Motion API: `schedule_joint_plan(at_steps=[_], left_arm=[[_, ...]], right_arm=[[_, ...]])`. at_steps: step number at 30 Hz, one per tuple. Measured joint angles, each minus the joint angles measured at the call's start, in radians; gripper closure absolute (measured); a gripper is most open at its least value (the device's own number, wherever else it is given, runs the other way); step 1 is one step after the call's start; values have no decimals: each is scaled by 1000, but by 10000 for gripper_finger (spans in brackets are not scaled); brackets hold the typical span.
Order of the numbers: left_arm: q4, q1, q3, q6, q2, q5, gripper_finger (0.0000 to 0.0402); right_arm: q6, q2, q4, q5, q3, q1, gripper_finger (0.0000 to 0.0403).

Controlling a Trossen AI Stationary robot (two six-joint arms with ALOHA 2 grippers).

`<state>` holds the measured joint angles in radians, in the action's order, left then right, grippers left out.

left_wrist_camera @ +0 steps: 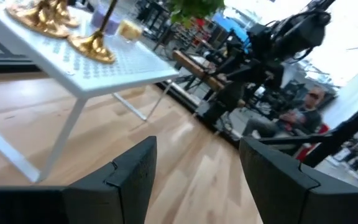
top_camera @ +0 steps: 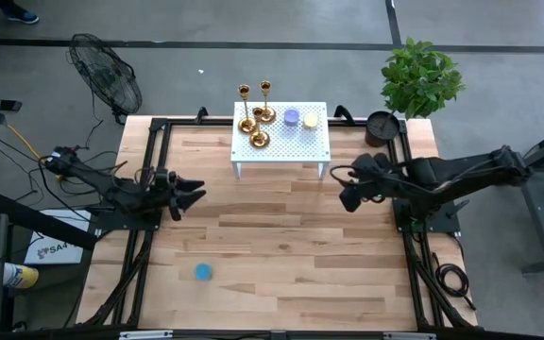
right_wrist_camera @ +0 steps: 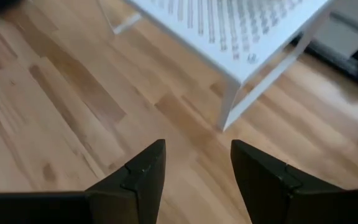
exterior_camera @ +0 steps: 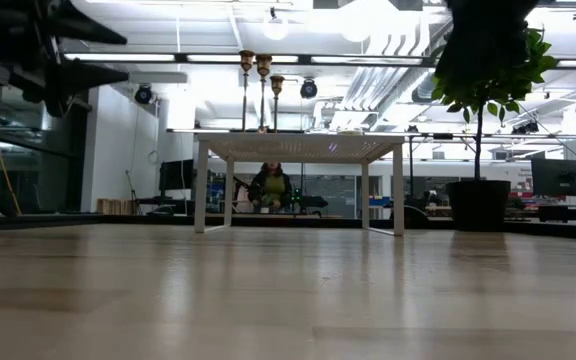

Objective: Pick & Place candle stick holders
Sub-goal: Put the blue scented candle on the shelf

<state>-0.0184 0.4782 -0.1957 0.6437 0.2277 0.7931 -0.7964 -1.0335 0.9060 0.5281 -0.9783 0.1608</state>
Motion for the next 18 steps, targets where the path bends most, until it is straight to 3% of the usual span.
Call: schedule_joint_plan(at_steps=[7,18], left_arm=[[80,0,-63,58,51,-58,177],[426,0,-252,213,221,-231,177]], right_arm=[[48,92,-26,174,13,99,226],[52,100,33,205,13,240,226]])
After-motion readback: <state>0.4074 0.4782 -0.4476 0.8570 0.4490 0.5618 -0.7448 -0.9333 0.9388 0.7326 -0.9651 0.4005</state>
